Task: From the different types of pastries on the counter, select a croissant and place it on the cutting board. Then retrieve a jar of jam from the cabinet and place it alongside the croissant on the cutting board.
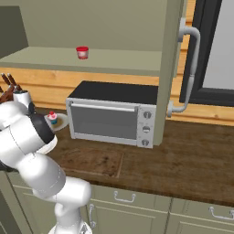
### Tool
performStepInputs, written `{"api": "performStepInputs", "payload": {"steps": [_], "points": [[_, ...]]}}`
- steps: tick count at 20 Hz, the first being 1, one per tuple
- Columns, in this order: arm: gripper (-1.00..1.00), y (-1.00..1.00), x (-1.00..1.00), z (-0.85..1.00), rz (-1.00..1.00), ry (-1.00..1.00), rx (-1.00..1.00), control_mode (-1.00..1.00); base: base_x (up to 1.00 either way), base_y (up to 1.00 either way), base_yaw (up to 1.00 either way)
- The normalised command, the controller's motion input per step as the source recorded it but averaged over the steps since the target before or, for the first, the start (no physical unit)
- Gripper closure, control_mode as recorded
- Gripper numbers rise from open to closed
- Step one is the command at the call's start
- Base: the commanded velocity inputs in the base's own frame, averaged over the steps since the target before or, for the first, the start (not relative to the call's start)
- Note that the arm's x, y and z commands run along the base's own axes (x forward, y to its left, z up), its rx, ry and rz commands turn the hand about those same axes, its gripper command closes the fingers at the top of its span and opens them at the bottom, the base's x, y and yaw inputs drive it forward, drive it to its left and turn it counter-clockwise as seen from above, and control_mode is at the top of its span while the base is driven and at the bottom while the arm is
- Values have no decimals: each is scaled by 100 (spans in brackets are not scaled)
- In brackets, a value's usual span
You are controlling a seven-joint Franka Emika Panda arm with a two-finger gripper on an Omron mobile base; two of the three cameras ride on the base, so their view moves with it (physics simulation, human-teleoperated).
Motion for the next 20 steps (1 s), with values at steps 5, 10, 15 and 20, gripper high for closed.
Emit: {"api": "performStepInputs", "payload": {"steps": [5, 10, 15, 20], "points": [[-100, 2, 0, -34, 0, 0, 0, -100, 0, 0, 0], [-100, 0, 0, -27, 0, 0, 0, -100, 0, 0, 0], [-100, 0, 0, -19, 0, 0, 0, -100, 0, 0, 0], [-100, 0, 0, -22, 0, 0, 0, -100, 0, 0, 0]]}}
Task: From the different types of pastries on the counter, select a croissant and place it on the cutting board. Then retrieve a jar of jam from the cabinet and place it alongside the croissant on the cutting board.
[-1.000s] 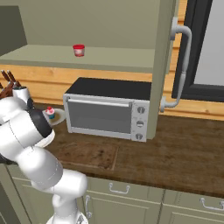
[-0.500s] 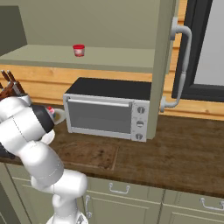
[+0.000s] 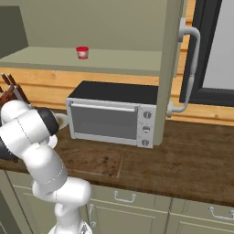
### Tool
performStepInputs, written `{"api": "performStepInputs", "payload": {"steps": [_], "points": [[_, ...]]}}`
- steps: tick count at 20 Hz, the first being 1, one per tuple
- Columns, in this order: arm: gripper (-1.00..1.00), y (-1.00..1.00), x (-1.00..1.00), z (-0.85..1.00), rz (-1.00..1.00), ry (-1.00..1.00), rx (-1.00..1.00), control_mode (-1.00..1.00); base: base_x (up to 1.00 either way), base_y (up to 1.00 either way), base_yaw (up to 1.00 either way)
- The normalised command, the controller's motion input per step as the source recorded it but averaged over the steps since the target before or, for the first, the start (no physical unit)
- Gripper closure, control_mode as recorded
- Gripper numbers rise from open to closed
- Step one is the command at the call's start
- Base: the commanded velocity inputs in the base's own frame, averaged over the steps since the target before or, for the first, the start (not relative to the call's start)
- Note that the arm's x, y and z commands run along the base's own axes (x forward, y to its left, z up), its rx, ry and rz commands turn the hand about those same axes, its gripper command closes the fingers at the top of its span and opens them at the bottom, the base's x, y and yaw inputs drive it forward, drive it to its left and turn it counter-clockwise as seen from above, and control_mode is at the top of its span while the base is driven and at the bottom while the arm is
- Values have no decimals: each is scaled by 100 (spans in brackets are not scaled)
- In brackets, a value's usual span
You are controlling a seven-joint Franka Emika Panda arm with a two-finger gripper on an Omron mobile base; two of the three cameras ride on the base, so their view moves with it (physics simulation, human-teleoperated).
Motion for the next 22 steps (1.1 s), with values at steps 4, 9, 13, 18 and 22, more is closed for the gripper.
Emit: {"api": "performStepInputs", "payload": {"steps": [4, 9, 13, 18, 22], "points": [[-100, 0, 0, -25, 0, 0, 0, -100, 0, 0, 0], [-100, 0, 0, -20, 0, 0, 0, -100, 0, 0, 0], [100, 0, 2, -8, 0, 0, -1, -100, 0, 0, 0], [100, 0, 3, 4, 0, 1, 0, -100, 0, 0, 0], [100, -16, -15, 66, -1, 0, 0, -100, 0, 0, 0]]}}
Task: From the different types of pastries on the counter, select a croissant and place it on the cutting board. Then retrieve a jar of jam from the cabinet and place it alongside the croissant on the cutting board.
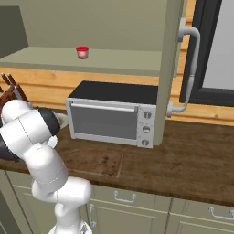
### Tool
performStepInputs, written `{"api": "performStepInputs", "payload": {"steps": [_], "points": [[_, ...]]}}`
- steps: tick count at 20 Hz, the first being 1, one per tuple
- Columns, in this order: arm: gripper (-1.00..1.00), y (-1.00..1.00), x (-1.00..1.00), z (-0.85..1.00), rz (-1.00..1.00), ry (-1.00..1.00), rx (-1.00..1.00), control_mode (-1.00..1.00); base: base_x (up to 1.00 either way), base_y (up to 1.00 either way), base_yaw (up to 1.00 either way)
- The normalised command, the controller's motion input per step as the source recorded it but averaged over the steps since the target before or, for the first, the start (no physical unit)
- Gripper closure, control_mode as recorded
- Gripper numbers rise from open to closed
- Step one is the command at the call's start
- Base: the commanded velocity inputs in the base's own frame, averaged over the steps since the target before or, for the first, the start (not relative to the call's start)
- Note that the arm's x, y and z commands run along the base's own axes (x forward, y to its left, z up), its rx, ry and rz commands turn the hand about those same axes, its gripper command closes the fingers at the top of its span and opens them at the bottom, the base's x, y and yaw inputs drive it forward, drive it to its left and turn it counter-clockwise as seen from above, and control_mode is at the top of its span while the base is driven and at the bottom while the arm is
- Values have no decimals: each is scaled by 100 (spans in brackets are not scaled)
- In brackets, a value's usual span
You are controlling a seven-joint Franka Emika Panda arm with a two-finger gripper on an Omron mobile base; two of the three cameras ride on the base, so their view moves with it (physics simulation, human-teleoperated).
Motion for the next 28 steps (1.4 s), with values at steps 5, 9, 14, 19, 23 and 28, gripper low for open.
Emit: {"api": "performStepInputs", "payload": {"steps": [5, 9, 14, 19, 23, 28], "points": [[100, -68, -26, 94, -1, -1, 0, -100, 0, 0, 0], [100, -86, -23, 71, 0, 0, 0, -100, 0, 0, 0], [100, -98, -6, 45, 0, 0, 0, -100, 0, 0, 0], [100, -100, -2, 14, 0, 0, 0, -100, 0, 0, 0], [100, -96, -19, -2, 0, -2, 0, -100, 0, 0, 0], [100, -22, -15, -34, 0, -20, 0, -100, 0, 0, 0]]}}
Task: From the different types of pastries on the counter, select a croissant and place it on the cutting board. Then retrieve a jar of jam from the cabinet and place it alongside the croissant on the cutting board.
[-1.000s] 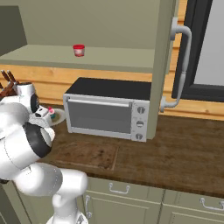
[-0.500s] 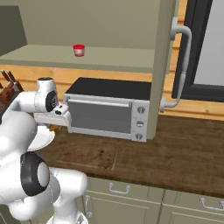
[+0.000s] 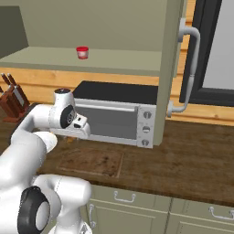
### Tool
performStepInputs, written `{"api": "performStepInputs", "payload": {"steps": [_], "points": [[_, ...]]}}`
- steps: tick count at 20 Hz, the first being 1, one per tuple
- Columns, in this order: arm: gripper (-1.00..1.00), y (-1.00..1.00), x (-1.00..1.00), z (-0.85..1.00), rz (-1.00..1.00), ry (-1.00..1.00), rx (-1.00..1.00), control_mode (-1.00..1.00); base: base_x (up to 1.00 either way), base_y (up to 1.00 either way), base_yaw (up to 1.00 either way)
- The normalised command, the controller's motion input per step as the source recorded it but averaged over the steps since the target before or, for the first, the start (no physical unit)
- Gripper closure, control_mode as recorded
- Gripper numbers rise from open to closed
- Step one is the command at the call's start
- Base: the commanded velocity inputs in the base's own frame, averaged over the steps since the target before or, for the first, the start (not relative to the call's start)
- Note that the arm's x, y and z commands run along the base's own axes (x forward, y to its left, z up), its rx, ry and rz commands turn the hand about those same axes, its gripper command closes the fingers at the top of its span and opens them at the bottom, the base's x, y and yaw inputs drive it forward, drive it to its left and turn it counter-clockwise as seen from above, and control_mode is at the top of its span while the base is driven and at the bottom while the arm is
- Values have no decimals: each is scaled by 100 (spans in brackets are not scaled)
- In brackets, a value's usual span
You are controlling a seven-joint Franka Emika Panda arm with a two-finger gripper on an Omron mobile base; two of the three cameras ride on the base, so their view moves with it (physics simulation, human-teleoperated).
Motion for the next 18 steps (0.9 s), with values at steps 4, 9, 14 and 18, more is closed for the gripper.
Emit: {"api": "performStepInputs", "payload": {"steps": [4, 9, 14, 18], "points": [[100, 0, -15, -67, 0, -15, 0, -100, 0, 0, 0], [100, 0, -11, -56, 0, -15, 0, -100, 0, 0, 0], [100, 0, -4, -38, 0, -6, 0, -100, 0, 0, 0], [100, 0, -4, -2, 0, 0, 0, -100, 0, 0, 0]]}}
